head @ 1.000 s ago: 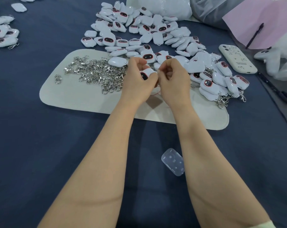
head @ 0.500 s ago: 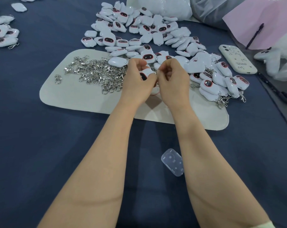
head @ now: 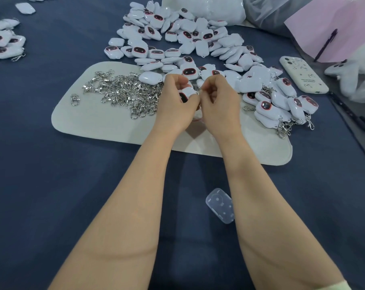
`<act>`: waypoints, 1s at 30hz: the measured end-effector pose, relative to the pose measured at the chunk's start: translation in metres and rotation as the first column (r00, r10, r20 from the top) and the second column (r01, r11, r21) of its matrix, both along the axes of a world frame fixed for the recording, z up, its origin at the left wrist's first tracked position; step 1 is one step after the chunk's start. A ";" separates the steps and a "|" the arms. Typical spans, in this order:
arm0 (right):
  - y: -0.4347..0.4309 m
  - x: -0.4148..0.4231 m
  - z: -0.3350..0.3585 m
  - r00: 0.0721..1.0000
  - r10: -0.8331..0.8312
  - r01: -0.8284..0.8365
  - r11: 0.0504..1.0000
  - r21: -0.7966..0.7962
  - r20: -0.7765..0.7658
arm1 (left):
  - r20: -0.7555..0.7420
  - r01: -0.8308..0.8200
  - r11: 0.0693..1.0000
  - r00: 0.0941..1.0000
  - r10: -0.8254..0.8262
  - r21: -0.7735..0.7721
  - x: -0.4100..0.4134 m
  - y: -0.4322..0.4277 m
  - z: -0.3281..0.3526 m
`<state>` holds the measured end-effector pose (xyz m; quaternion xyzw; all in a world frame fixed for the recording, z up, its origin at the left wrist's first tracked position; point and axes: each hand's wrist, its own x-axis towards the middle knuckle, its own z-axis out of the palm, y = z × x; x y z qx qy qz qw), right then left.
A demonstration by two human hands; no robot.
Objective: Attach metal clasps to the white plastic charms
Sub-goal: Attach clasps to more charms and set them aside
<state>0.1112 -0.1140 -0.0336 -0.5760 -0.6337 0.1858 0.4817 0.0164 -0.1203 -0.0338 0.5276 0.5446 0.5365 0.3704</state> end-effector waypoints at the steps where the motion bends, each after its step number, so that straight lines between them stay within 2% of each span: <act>1: 0.000 0.000 0.000 1.000 0.004 -0.004 1.000 0.002 0.005 | 0.001 -0.002 1.000 1.000 0.002 -0.002 0.000 0.000 0.000; 6: 0.001 -0.001 -0.002 0.996 0.028 -0.029 0.999 0.018 0.081 | 0.036 -0.007 1.000 0.999 0.008 -0.027 -0.001 0.002 -0.001; 10: 0.002 0.000 -0.001 0.984 0.062 -0.064 0.998 0.008 0.170 | -0.029 -0.007 1.000 1.000 0.007 0.010 -0.003 0.003 -0.004; 12: 0.001 0.000 -0.001 0.982 0.073 -0.076 0.997 0.012 0.175 | -0.058 -0.016 1.000 0.998 0.018 0.023 -0.003 0.004 -0.004; 14: 0.000 0.000 -0.001 0.990 0.076 -0.077 0.997 0.009 0.117 | -0.039 -0.028 1.000 0.999 0.028 0.015 -0.003 0.005 -0.003; 17: 0.000 0.001 -0.001 0.997 0.076 -0.076 0.995 -0.062 -0.016 | 0.067 -0.044 0.998 0.997 0.047 -0.040 -0.003 0.005 0.000; 21: 0.003 0.003 0.000 0.990 0.061 -0.076 0.989 -0.124 -0.124 | 0.293 0.005 0.987 0.955 0.043 -0.161 -0.002 0.006 0.002; 24: 0.001 0.002 0.000 0.994 0.016 -0.021 0.998 -0.051 -0.106 | 0.318 0.053 0.974 0.948 0.021 -0.222 -0.002 0.006 0.004; 27: 0.000 0.003 0.002 0.997 -0.016 0.019 0.999 0.042 -0.071 | 0.431 0.133 0.968 0.902 -0.030 -0.211 -0.006 0.007 0.002; 30: 0.000 0.002 0.004 0.995 -0.015 0.017 1.000 0.016 -0.100 | 0.510 0.153 0.960 0.860 -0.012 -0.236 -0.007 0.007 0.004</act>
